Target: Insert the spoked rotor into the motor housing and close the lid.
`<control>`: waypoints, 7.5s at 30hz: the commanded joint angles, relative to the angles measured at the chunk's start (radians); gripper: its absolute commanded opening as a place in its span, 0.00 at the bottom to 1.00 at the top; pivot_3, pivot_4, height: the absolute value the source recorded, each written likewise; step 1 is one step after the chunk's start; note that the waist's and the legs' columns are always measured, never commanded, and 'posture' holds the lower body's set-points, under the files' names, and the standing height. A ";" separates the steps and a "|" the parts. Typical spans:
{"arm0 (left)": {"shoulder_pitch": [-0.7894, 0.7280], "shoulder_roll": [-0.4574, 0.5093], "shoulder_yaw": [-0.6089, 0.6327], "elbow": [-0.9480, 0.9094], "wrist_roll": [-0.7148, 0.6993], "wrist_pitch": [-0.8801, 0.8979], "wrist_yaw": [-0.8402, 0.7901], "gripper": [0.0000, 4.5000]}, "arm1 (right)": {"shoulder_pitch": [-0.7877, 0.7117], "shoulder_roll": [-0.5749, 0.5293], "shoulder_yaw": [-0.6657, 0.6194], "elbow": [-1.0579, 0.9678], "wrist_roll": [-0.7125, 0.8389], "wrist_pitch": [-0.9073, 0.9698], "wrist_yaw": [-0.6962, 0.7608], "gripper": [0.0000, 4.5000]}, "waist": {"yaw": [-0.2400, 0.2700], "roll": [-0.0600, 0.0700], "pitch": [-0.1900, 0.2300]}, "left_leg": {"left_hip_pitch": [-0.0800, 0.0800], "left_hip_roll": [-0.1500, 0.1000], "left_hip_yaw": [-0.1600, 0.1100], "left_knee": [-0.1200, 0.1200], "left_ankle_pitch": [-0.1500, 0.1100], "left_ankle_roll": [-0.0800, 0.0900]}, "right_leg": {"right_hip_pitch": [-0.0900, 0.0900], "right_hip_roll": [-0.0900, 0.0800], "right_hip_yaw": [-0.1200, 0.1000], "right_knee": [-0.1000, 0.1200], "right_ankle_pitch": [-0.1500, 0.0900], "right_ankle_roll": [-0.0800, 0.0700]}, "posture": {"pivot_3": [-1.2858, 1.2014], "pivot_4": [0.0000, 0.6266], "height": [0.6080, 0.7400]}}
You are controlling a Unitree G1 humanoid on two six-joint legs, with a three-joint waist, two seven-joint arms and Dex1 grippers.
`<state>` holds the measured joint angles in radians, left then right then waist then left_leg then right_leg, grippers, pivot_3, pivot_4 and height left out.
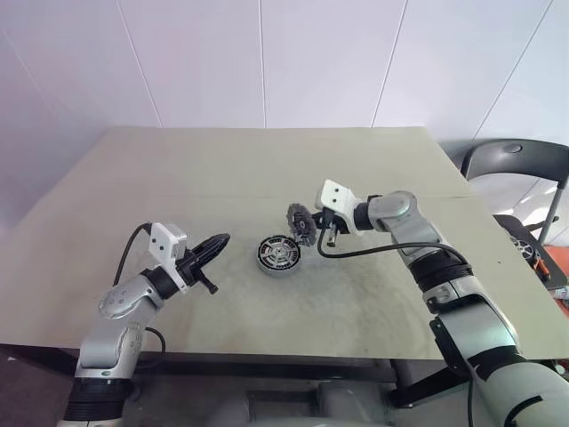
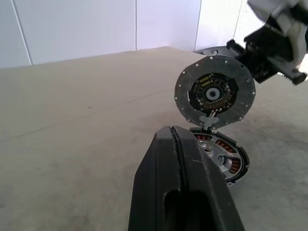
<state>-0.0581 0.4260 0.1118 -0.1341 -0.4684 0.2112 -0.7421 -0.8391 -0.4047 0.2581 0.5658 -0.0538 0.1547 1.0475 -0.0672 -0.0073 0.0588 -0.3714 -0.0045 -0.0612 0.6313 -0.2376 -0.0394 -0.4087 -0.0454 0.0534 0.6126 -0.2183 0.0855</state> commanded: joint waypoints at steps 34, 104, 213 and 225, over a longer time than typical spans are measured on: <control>-0.014 0.013 0.002 -0.043 0.006 0.004 0.028 0.00 | 0.136 0.152 -0.008 -0.106 0.154 0.205 -0.027 0.65 | -0.002 0.000 0.000 | 0.000 0.000 0.000 0.000 0.000 0.000 | 0.000 0.000 0.000 0.000 0.000 0.000 | 0.52 0.00 1.00; 0.001 -0.009 -0.024 0.000 0.043 -0.017 0.013 0.00 | 0.107 0.110 0.109 -0.051 -0.032 0.246 -0.159 0.79 | -0.003 0.000 -0.001 | 0.007 0.000 0.000 0.000 -0.002 -0.004 | 0.003 -0.001 -0.001 -0.004 0.000 0.000 | 0.52 0.00 1.00; -0.249 -0.187 -0.210 0.260 0.188 0.122 -0.020 0.00 | 0.204 0.257 -0.288 -0.127 0.518 1.038 -0.209 0.99 | -0.007 0.003 -0.009 | 0.014 0.000 -0.003 -0.017 -0.003 -0.003 | 0.010 0.002 -0.002 -0.015 0.000 0.001 | 0.52 0.00 1.00; -0.253 -0.160 -0.184 0.265 0.181 0.106 -0.021 0.00 | 0.207 0.259 -0.285 -0.162 0.556 1.044 -0.204 0.73 | -0.007 0.003 -0.009 | 0.013 0.000 -0.003 -0.017 -0.003 -0.003 | 0.007 0.002 -0.002 -0.014 0.000 0.001 | 0.52 0.00 1.00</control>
<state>-0.3077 0.2582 -0.0892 0.1459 -0.2753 0.3331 -0.7615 -0.6201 -0.1723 -0.0375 0.4273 0.4618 1.1988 0.8291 -0.0747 -0.0038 0.0502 -0.3593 -0.0041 -0.0639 0.6140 -0.2404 -0.0423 -0.4019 -0.0434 0.0513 0.5983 -0.2186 0.0863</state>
